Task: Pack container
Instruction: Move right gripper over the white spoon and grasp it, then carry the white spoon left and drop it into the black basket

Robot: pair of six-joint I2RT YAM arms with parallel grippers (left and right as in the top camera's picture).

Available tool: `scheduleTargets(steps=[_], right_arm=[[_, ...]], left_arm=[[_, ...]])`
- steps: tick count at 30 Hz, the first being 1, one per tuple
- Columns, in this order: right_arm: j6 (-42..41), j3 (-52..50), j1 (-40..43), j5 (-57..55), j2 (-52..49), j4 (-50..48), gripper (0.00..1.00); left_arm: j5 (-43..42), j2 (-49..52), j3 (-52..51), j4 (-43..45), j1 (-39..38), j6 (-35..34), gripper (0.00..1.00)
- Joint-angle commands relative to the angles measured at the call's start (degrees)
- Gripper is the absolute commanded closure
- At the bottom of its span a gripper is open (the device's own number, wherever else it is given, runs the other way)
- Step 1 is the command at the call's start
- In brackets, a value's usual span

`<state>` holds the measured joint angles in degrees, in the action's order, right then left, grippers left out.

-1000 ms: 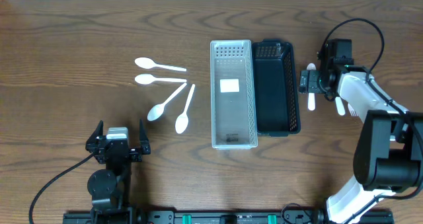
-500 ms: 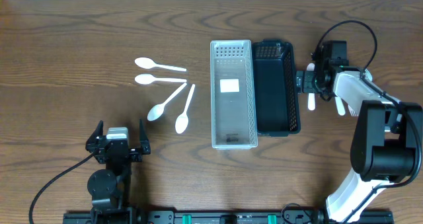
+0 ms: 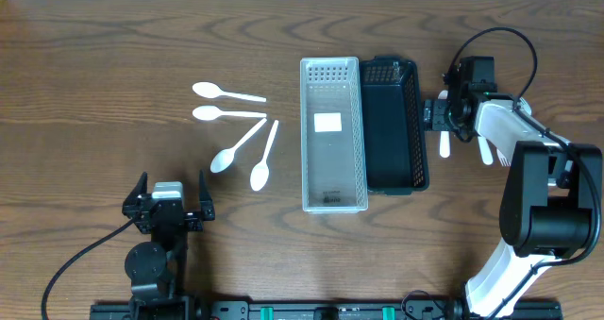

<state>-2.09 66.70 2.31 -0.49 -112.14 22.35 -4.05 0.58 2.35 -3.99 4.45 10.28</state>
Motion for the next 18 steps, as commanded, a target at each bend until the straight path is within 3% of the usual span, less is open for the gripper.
scheduleTargets(steps=[1,8,11,18], right_arm=[[0.4,0.0,-0.5,-0.6,-2.1,0.2,0.32],[0.4,0.0,-0.5,-0.6,-2.1,-0.2,0.70],[0.4,0.1,-0.5,-0.8,-2.1,-0.5,0.80],[0.4,2.1,-0.5,-1.7,-2.1,0.3,0.91]], left_arm=[[0.2,-0.3,-1.7,-0.6,0.3,-0.5,0.02],[0.2,-0.3,-1.7,-0.6,0.3,-0.5,0.02],[0.2,-0.3,-1.7,-0.6,0.3,-0.5,0.02],[0.2,-0.3,-1.7,-0.6,0.3,-0.5,0.02]])
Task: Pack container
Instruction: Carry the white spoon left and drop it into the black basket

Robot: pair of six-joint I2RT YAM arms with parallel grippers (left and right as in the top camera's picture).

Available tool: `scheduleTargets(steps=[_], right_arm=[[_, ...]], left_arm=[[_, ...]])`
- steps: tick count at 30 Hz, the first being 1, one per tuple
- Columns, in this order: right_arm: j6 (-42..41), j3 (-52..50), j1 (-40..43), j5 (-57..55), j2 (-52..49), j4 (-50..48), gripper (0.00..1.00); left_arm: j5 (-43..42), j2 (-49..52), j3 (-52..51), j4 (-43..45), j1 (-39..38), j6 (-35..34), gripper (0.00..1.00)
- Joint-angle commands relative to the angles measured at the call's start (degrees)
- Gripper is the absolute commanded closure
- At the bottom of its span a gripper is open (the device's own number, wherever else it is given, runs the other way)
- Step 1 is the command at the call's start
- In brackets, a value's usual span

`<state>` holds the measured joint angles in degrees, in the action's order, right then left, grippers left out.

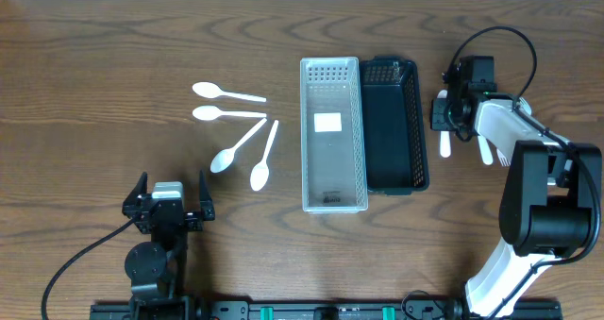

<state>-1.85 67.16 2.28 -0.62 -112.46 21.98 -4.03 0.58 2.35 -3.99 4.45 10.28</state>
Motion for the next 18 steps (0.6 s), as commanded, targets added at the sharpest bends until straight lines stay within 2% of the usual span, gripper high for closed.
scheduleTargets(steps=[1,7,10,18], right_arm=[[0.2,2.7,-0.5,-2.2,-1.7,1.5,0.92],[0.5,13.1,-0.5,-4.2,-1.7,9.5,0.99],[0.4,19.3,-0.5,-4.0,-1.7,14.3,0.99],[-3.4,38.8,-3.6,-1.4,-1.7,35.4,0.98]], left_arm=[[0.2,-0.3,-1.7,-0.6,0.3,-0.5,0.02],[0.2,-0.3,-1.7,-0.6,0.3,-0.5,0.02],[0.2,-0.3,-1.7,-0.6,0.3,-0.5,0.02],[0.2,-0.3,-1.7,-0.6,0.3,-0.5,0.02]])
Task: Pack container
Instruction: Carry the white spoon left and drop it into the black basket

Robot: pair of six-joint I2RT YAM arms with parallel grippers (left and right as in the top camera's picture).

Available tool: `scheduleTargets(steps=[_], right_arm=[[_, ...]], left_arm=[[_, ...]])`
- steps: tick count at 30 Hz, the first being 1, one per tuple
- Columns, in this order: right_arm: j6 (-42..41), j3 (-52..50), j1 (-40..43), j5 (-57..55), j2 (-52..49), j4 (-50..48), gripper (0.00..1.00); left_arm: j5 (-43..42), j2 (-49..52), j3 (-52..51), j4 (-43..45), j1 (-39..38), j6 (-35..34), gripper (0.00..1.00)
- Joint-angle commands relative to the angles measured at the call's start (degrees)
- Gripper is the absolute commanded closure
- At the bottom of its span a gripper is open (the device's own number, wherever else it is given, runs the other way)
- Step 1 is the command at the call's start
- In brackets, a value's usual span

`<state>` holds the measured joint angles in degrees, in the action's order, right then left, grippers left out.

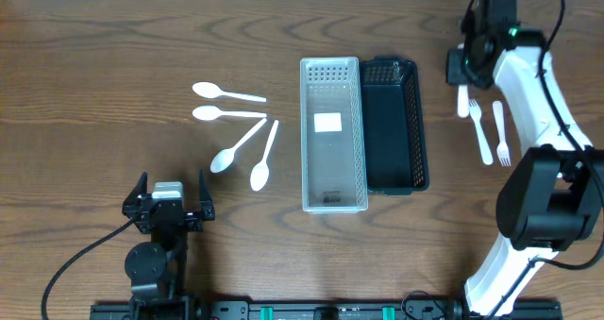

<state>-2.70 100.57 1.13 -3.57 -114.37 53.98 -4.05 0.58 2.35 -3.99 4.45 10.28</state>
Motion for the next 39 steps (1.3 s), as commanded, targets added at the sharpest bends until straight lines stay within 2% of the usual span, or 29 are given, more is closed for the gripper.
scheduleTargets(steps=[1,5,10,17,25,27,30,32,36,39], right_arm=[[-3.3,7.6,-3.3,3.3,0.2,6.3,0.98],[-5.8,13.7,-7.6,7.1,0.2,15.2,0.99],[-9.7,15.2,-13.3,7.0,0.2,20.1,0.99],[-14.5,11.1,-18.5,5.2,0.1,20.1,0.98],[-16.6,2.8,-17.8,2.7,0.1,15.6,0.94],[-16.5,1.2,-17.6,2.5,0.1,14.1,0.84],[-13.9,0.7,-17.8,2.5,0.1,13.0,0.52],[-13.5,0.7,-17.9,2.5,0.1,12.6,0.34],[-12.7,1.0,-17.6,2.5,0.2,12.5,0.12],[-11.3,3.6,-16.2,1.4,0.3,14.4,0.01]], left_arm=[[0.2,-0.3,-1.7,-0.6,0.3,-0.5,0.02],[0.2,-0.3,-1.7,-0.6,0.3,-0.5,0.02],[0.2,-0.3,-1.7,-0.6,0.3,-0.5,0.02],[0.2,-0.3,-1.7,-0.6,0.3,-0.5,0.02],[0.2,-0.3,-1.7,-0.6,0.3,-0.5,0.02],[0.2,-0.3,-1.7,-0.6,0.3,-0.5,0.02],[0.2,-0.3,-1.7,-0.6,0.3,-0.5,0.02],[0.2,-0.3,-1.7,-0.6,0.3,-0.5,0.02],[0.2,-0.3,-1.7,-0.6,0.3,-0.5,0.02],[0.2,-0.3,-1.7,-0.6,0.3,-0.5,0.02]])
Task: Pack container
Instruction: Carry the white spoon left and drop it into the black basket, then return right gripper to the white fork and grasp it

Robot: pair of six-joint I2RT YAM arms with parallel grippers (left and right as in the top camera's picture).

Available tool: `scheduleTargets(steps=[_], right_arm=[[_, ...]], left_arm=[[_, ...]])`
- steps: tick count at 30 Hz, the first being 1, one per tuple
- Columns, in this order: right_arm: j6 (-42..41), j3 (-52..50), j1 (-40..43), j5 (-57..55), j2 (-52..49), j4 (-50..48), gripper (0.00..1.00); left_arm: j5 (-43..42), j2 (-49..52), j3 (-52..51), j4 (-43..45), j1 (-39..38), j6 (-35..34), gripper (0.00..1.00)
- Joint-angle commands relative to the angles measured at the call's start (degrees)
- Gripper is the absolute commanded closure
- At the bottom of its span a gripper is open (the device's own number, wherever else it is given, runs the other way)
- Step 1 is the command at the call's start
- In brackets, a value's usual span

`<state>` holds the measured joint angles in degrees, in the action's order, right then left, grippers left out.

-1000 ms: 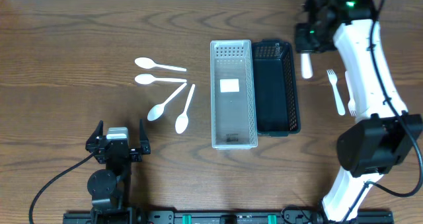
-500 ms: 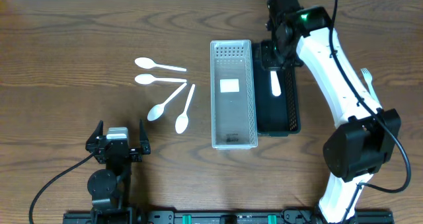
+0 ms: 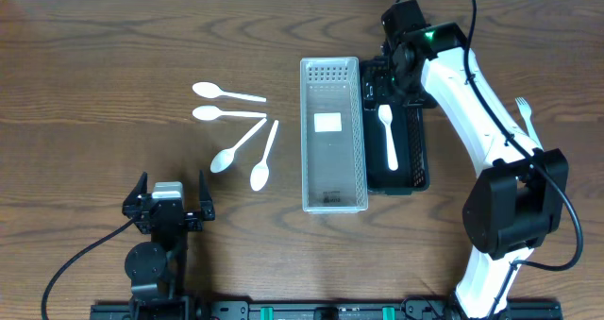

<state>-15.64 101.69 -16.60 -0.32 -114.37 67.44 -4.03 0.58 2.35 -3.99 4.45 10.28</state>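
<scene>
My right gripper (image 3: pixel 389 93) hangs over the far end of the black basket (image 3: pixel 416 141) and is shut on one end of a white fork (image 3: pixel 388 139). The fork stretches lengthwise along the inside of that basket; whether it touches the bottom cannot be told. Beside it on the left stands the clear basket (image 3: pixel 332 193), holding only a white label. Several white spoons (image 3: pixel 238 126) lie fanned on the table to the left. Another white fork (image 3: pixel 525 114) shows at the right, partly behind my right arm. My left gripper (image 3: pixel 171 195) rests open near the front left.
The two baskets stand side by side, touching, in the middle of the brown wooden table (image 3: pixel 94 56). My right arm (image 3: pixel 472 103) reaches across from the front right and covers part of the table there.
My right gripper, shut on a fork, was at the far right of the table; now it is over the far end of the black basket, with the fork along the basket's inside. The left arm is unchanged.
My right gripper was low among the forks to the right of the black basket, at one fork, and stayed there. Then it was higher and farther back with a fork in it. Now that fork is over the black basket. Spoons and left arm never moved.
</scene>
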Motion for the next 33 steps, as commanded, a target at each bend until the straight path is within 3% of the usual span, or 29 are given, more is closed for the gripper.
scheduleTargets(steps=[1,4,7,11,18,28,33], right_arm=[[1.6,4.2,2.4,-3.2,0.3,2.1,0.01],[4.6,9.2,6.2,-5.6,0.3,4.7,0.01],[13.3,12.3,11.0,-5.5,0.3,6.7,0.01],[24.7,12.1,17.1,-5.5,0.0,12.1,0.01],[31.5,7.6,24.9,0.5,-0.1,12.8,0.01],[42.6,-6.3,26.4,-1.8,-0.1,1.2,0.01],[44.2,-10.8,26.4,-3.2,-0.1,-5.8,0.01]], left_arm=[[0.2,-0.3,-1.7,-0.6,0.3,-0.5,0.02],[0.2,-0.3,-1.7,-0.6,0.3,-0.5,0.02],[0.2,-0.3,-1.7,-0.6,0.3,-0.5,0.02],[0.2,-0.3,-1.7,-0.6,0.3,-0.5,0.02],[0.2,-0.3,-1.7,-0.6,0.3,-0.5,0.02],[0.2,-0.3,-1.7,-0.6,0.3,-0.5,0.02],[0.2,-0.3,-1.7,-0.6,0.3,-0.5,0.02]])
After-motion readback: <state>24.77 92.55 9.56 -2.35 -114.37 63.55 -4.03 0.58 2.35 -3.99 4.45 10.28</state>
